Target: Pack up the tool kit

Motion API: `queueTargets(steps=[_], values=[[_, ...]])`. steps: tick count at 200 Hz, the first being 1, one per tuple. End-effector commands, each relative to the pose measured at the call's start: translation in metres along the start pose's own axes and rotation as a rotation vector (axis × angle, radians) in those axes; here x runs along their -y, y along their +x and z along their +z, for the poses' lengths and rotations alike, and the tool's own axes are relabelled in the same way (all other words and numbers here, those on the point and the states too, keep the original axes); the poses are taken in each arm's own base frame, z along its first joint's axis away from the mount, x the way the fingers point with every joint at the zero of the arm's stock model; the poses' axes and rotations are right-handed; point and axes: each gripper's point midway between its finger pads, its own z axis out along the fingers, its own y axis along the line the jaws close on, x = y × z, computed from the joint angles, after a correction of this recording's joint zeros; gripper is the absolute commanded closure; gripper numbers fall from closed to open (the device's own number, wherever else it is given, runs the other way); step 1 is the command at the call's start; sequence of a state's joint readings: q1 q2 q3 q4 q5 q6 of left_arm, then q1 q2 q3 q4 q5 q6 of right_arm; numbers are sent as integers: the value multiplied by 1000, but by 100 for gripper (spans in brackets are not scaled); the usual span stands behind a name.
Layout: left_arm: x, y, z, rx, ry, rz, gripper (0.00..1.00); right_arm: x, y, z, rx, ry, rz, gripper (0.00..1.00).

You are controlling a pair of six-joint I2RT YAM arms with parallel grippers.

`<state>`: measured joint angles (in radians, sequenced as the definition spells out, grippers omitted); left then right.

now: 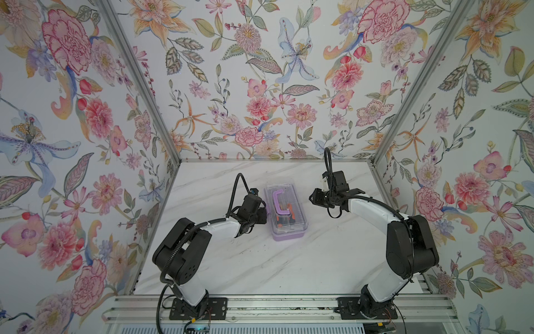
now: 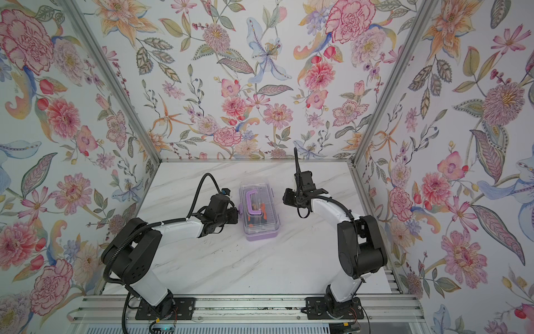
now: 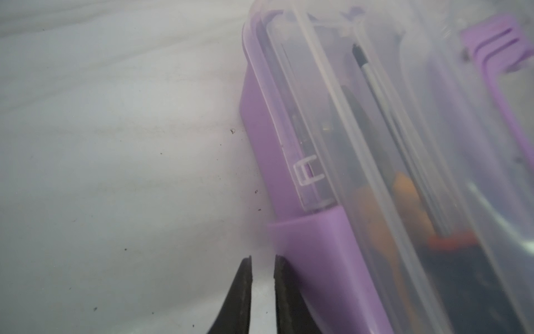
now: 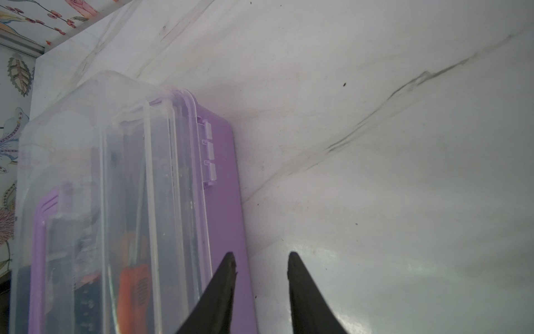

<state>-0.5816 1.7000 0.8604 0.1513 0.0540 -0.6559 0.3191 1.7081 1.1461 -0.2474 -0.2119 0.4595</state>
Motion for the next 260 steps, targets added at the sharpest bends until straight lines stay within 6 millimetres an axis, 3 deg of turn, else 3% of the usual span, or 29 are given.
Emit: queueTargets(steps=[1,46,109,185,260], values=[[18,-12,4,10,75,-7,81,-3,7,18,-47,-45,15,68],[26,-16,16,-1,103,1,81,-15,31,49,-133,-55,-2,69],[33,-14,20,-1,142,-13,82,-41,62,65,-192,-83,-38,69],[32,-9,19,10,162,-29,82,-62,75,65,-209,-122,-54,69],[43,-18,10,103,267,-69,82,-54,66,67,-196,-129,-26,69]])
